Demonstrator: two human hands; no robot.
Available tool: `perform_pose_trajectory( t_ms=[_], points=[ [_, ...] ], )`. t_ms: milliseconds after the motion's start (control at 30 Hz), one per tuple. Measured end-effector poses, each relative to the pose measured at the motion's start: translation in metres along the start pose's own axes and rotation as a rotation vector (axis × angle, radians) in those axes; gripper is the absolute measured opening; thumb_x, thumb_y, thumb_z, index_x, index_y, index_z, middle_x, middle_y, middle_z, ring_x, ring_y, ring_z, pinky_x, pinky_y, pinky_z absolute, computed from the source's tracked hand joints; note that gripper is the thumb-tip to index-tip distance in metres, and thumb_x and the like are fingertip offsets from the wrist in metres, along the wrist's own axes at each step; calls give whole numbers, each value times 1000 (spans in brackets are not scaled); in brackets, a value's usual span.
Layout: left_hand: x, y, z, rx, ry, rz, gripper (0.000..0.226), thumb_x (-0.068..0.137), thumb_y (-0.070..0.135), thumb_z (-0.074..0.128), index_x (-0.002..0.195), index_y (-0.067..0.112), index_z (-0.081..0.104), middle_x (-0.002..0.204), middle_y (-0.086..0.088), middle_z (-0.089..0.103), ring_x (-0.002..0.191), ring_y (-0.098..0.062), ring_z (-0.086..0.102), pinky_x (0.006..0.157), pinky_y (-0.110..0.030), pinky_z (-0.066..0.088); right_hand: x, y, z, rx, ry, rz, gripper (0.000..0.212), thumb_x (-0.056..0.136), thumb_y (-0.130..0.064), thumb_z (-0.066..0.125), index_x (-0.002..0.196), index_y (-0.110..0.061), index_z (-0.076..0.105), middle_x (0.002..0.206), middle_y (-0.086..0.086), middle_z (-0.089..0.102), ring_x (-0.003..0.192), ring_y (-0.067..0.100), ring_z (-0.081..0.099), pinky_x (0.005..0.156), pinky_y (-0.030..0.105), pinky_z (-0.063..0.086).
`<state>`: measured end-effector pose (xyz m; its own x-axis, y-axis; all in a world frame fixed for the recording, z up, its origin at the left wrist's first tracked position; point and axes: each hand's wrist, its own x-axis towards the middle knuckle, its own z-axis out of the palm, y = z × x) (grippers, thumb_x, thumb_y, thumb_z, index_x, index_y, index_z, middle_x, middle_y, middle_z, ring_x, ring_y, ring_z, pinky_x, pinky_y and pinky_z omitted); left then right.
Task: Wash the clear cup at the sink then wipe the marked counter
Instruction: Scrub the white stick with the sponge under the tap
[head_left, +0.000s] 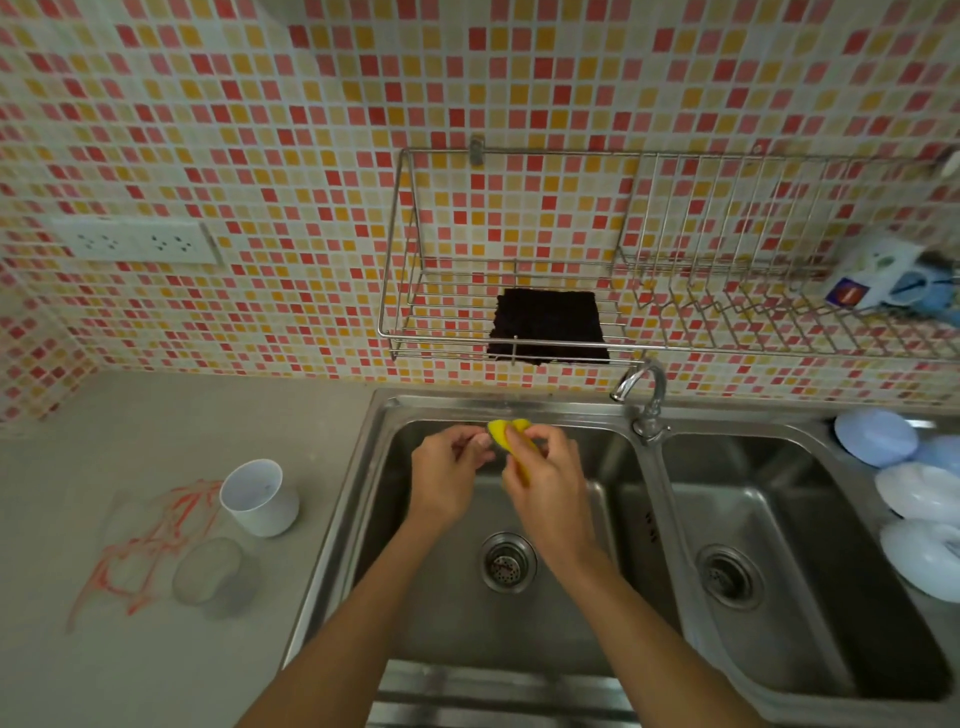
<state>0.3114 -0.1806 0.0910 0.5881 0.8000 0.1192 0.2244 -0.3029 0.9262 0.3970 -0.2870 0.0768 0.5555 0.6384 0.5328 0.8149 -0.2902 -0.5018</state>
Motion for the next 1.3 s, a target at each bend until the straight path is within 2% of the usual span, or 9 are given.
perform_pose_trajectory(
  t_ms=[100,200,333,467,700,833,1033,1167,1300],
  points=[
    [-2,0,1,3,20,-10,16,93,16,61,101,6,70,80,-3,74,76,-10,72,81,-39,59,5,11,-3,-19,1,104,53,80,-10,70,128,-30,60,111,1,55,97,20,48,79,27,50],
    [-1,-2,-1,-24,-16,-9,13,93,17,62,99,10,71,83,-3,74,77,-11,72,82,-42,58,3,9,-3,-109,-46,-69,51,78,-15,73,126,-26,60,116,1,56,99,20,50,76,27,51],
    [1,1,1,-22,-80,29,16,91,18,64,103,10,71,85,-1,75,81,-10,72,85,-38,58,18,24,-3,-151,-5,-40,48,73,-13,79,119,-18,63,114,3,60,99,24,53,84,34,52],
    [5,0,-2,-84,-138,39,18,89,16,66,106,13,72,91,0,75,87,-13,71,87,-35,56,29,31,0,-223,24,-186,44,68,-9,80,110,-15,66,104,2,64,90,23,55,78,32,51],
    [11,13,-1,-329,-210,-332,30,95,28,57,106,2,67,92,-17,72,81,-24,71,74,-28,59,40,44,-2,-266,93,-283,40,68,-9,79,106,-15,67,105,3,64,89,21,50,76,30,50],
    [16,14,2,-466,-280,-442,23,94,20,59,100,0,69,89,-14,73,83,-23,71,79,-31,59,39,46,-1,-266,111,-254,41,69,-6,77,107,-16,68,109,3,65,94,19,46,80,30,48],
    [19,3,9,-412,-147,-270,12,91,4,60,98,-2,69,88,-18,72,79,-25,70,74,-28,60,13,27,6,-210,19,-178,43,82,-14,69,125,-16,63,120,3,61,100,22,50,82,31,51],
    [17,-4,13,-257,-56,-142,7,89,8,65,94,9,70,83,-9,74,79,-21,73,78,-33,59,21,36,7,-121,62,122,45,85,-11,68,128,-21,60,116,4,60,100,23,48,82,36,53],
    [17,-8,11,-163,-65,-18,10,89,11,66,97,13,72,87,-2,75,81,-14,73,80,-34,59,8,13,15,-100,-16,-23,44,88,-13,64,131,-19,58,118,4,58,101,22,47,82,28,49]
  ],
)
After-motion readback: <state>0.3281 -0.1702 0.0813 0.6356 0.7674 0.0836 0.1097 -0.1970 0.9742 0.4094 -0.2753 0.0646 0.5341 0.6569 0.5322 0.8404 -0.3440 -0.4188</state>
